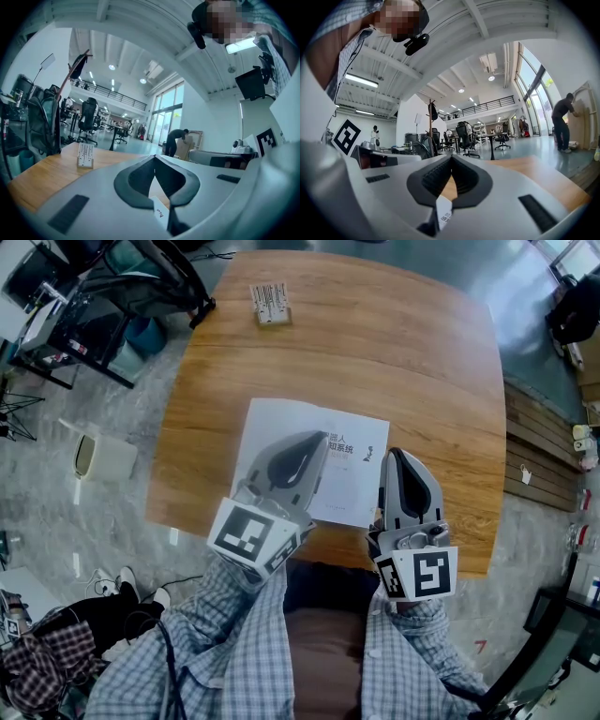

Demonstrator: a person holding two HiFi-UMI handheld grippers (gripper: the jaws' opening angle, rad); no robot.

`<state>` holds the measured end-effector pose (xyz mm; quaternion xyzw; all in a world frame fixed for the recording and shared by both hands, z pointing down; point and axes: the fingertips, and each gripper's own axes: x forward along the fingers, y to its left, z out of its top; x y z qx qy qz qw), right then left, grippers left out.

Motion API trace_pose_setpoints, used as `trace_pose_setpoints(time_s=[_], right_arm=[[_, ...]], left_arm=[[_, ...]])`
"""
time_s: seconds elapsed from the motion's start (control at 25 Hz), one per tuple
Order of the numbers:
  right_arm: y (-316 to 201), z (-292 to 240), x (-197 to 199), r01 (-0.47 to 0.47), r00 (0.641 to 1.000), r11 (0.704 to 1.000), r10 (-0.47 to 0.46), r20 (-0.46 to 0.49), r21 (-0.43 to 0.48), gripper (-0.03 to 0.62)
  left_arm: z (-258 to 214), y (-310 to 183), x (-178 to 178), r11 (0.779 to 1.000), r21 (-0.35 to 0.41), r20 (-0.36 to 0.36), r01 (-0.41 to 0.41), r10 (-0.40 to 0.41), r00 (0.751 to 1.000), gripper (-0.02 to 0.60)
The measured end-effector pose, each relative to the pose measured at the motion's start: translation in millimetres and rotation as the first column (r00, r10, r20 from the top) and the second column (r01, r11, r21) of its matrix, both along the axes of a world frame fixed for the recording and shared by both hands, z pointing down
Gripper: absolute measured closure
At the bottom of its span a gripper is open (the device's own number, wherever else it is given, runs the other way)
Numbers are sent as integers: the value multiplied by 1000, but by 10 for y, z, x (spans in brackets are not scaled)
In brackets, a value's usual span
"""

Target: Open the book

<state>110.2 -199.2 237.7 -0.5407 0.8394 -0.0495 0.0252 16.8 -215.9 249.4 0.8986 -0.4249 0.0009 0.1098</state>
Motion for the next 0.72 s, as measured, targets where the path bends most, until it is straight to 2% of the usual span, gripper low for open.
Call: trace_pose_setpoints(time_s=[0.16,0.72], right_arm=[[28,-7,-32,10,1000,1000,-10,-28,6,576],[26,24,-55,17,1000,1000,-17,-21,-3,576]], left_arm=[[-2,14,2,1000,-1,-1,1,-1,1000,574],[27,25,-41,1000,-10,-5,7,-7,1000,574]])
